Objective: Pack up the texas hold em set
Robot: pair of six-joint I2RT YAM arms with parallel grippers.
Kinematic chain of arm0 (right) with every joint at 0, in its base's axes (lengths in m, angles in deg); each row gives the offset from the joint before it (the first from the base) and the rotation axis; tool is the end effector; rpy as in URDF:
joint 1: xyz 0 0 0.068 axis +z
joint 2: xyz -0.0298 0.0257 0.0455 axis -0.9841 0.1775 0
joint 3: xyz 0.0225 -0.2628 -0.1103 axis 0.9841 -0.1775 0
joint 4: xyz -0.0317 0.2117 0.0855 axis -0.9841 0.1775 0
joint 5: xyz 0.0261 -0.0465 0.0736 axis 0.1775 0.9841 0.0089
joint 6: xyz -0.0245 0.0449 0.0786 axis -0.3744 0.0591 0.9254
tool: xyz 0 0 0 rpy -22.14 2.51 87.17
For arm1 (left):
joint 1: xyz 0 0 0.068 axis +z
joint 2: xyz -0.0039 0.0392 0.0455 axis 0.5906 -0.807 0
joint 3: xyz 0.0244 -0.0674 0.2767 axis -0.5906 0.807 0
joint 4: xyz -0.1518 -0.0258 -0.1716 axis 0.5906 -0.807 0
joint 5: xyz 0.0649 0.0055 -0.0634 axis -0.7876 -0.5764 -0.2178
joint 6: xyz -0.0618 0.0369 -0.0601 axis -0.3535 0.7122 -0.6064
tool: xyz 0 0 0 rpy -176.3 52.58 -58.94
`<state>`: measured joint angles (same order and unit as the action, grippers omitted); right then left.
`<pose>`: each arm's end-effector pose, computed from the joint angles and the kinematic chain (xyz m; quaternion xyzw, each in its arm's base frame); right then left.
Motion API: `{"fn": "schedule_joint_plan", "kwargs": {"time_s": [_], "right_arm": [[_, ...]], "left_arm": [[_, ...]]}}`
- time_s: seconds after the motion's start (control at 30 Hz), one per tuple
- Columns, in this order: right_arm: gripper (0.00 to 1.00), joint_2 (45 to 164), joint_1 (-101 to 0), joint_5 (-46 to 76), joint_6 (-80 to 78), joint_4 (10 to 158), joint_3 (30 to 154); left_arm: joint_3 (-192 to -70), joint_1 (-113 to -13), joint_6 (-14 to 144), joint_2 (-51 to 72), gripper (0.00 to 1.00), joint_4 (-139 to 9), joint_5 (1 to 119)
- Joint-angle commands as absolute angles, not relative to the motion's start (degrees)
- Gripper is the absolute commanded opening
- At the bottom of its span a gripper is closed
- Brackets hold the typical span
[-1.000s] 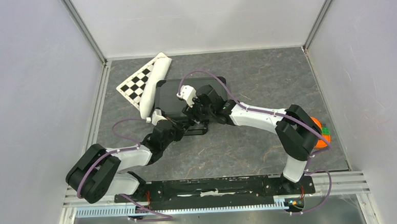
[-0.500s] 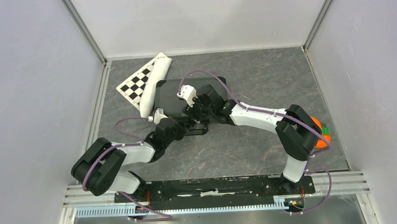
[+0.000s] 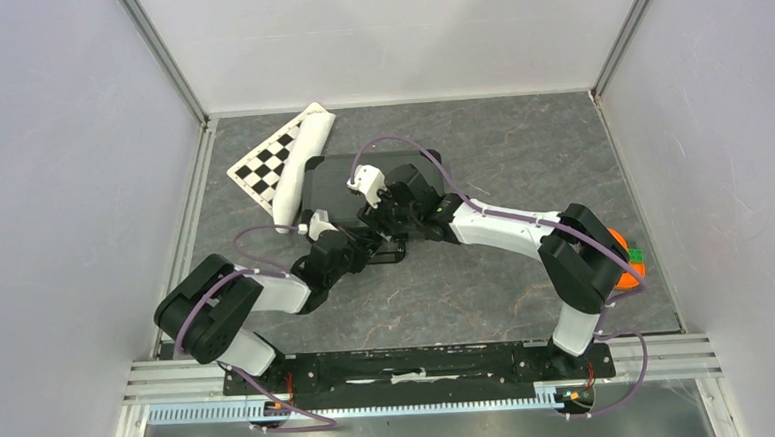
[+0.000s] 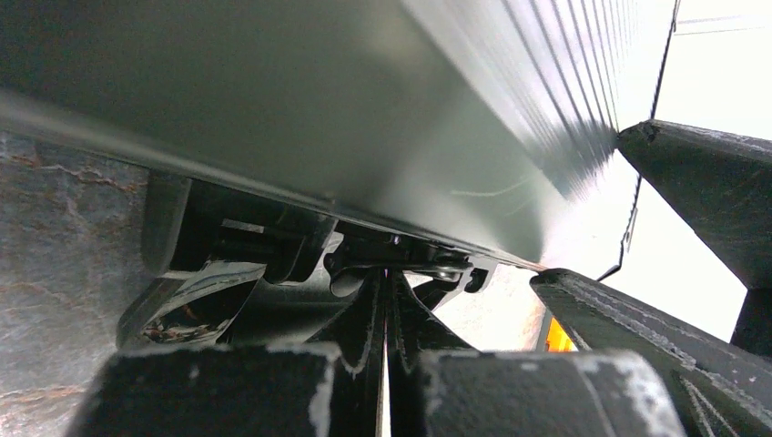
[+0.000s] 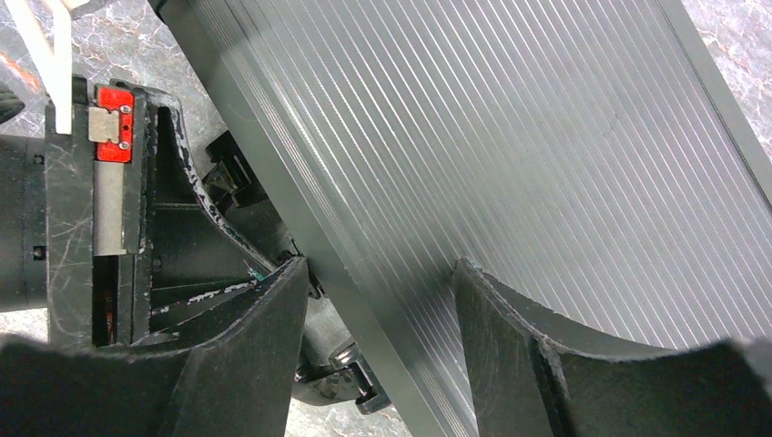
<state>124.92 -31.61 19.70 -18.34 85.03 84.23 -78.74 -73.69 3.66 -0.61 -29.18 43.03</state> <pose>0.2735 0.3111 0.2267 -0.4428 0.7693 0.1679 0.4288 0.2307 -0.1610 0.1452 -0.2996 0.8037 -0.3833 0.3425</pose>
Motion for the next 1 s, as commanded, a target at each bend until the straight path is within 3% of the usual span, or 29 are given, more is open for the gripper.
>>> {"fn": "schedule_joint_plan", "kwargs": {"time_s": [0.0, 0.37, 0.97], "right_arm": [[0.65, 126.69, -32.10, 18.71, -15.90, 95.96, 81.08], [0.64, 126.11, -32.64, 19.47, -14.81, 95.87, 80.69], [0.62, 122.99, -36.32, 19.02, -11.72, 94.47, 78.08]], "left_arm": [[-80.70, -72.94, 2.08, -3.12, 0.02, -30.56, 41.70], [-89.78, -72.94, -0.86, 4.22, 0.02, -57.75, 34.73], [-99.25, -72.94, -2.07, -1.25, 0.02, -66.89, 32.09]]}}
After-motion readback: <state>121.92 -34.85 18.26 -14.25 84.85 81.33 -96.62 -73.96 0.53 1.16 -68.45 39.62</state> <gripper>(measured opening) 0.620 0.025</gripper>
